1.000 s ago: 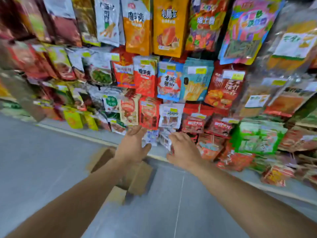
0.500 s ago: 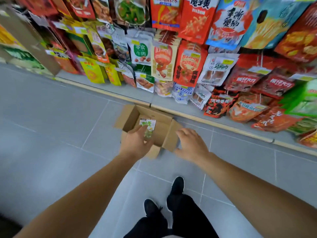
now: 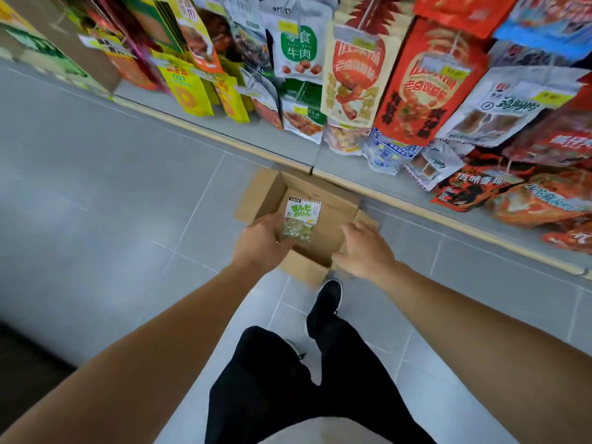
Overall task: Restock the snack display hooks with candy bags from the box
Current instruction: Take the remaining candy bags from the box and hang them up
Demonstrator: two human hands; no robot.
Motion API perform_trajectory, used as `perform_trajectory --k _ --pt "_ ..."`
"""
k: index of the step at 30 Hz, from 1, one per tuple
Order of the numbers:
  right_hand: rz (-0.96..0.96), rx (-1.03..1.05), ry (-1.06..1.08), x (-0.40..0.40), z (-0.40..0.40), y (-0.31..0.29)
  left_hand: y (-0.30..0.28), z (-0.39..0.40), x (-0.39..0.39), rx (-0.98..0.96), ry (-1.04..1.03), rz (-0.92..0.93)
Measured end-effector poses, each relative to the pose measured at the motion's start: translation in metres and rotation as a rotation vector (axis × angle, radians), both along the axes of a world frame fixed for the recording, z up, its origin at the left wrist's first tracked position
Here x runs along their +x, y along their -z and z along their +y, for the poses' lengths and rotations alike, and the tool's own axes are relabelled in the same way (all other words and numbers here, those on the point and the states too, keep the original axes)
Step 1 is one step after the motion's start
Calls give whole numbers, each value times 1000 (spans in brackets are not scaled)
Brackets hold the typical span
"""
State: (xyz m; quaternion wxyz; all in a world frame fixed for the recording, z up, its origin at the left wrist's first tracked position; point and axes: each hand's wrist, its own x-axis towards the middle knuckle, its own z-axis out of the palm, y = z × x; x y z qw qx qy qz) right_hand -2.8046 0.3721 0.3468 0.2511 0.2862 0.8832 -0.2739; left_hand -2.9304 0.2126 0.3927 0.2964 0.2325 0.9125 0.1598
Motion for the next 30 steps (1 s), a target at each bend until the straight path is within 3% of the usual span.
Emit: perform_trajectory --k 9,13,21,30 --pt "-58 -175 221 -67 26 79 80 44 -72 -31 -28 -141" --pt "-100 -271 331 -94 24 144 159 59 -108 -79 -45 -235" --pt "-194 -338 537 -148 25 331 369 74 -156 -167 -39 -407" --pt "-244 -346 533 -179 24 534 586 74 -184 -287 -10 -447"
